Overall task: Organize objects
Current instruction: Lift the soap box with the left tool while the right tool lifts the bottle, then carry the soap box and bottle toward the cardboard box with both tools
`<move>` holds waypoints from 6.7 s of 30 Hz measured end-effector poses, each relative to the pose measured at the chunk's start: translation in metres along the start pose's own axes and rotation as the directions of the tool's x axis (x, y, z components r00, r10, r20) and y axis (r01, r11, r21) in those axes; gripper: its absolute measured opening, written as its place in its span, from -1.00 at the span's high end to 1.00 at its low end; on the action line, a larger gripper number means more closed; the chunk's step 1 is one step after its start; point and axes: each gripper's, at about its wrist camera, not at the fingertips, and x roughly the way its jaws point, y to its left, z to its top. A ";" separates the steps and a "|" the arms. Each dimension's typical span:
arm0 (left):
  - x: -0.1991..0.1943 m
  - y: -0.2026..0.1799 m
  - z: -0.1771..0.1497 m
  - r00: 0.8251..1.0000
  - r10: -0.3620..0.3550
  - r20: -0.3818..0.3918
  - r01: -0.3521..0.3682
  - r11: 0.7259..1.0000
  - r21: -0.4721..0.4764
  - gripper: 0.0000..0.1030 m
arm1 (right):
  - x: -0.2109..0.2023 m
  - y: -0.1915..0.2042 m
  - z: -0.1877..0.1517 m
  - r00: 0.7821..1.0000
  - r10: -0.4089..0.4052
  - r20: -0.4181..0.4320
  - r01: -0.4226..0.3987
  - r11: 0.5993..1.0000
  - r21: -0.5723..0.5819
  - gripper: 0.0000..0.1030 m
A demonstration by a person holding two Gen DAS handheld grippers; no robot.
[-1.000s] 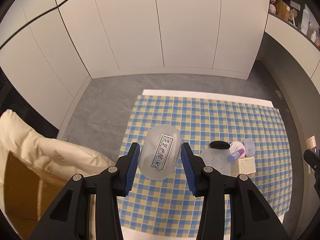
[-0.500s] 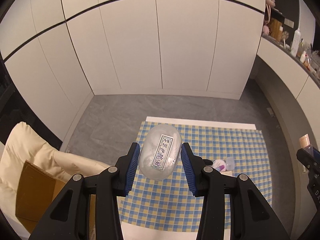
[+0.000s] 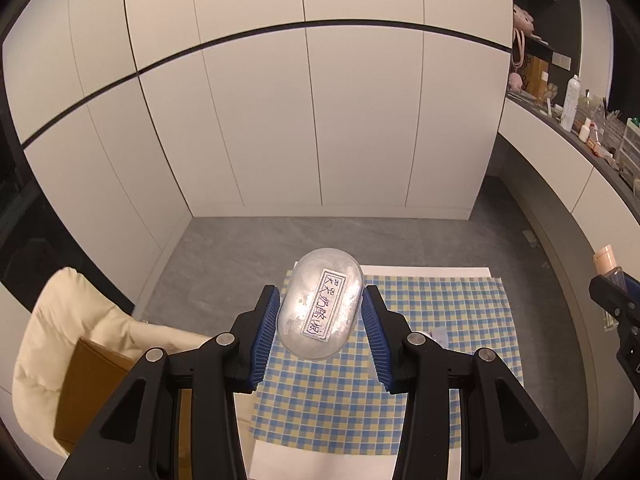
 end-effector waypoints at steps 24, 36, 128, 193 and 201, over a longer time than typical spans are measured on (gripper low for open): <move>-0.035 -0.008 -0.020 0.999 -0.032 -0.012 0.033 0.999 0.036 0.18 | -0.037 0.015 -0.012 1.000 0.022 0.003 -0.021 0.999 -0.024 0.45; -0.041 -0.002 -0.035 0.998 -0.056 -0.025 0.057 0.997 0.044 0.18 | -0.039 0.027 -0.029 0.999 0.033 -0.006 -0.033 0.999 -0.043 0.45; -0.150 0.017 -0.296 0.968 -0.226 -0.107 0.240 0.958 0.156 0.18 | -0.153 0.052 -0.315 0.984 0.105 -0.142 -0.100 0.994 0.045 0.45; -0.135 0.146 -0.325 0.989 -0.055 -0.138 0.046 0.997 -0.067 0.18 | -0.120 0.172 -0.295 0.939 0.268 -0.214 -0.308 0.934 -0.180 0.45; -0.140 0.186 -0.338 0.989 0.000 -0.148 -0.021 0.990 -0.142 0.18 | -0.121 0.220 -0.288 0.918 0.321 -0.234 -0.377 0.889 -0.260 0.45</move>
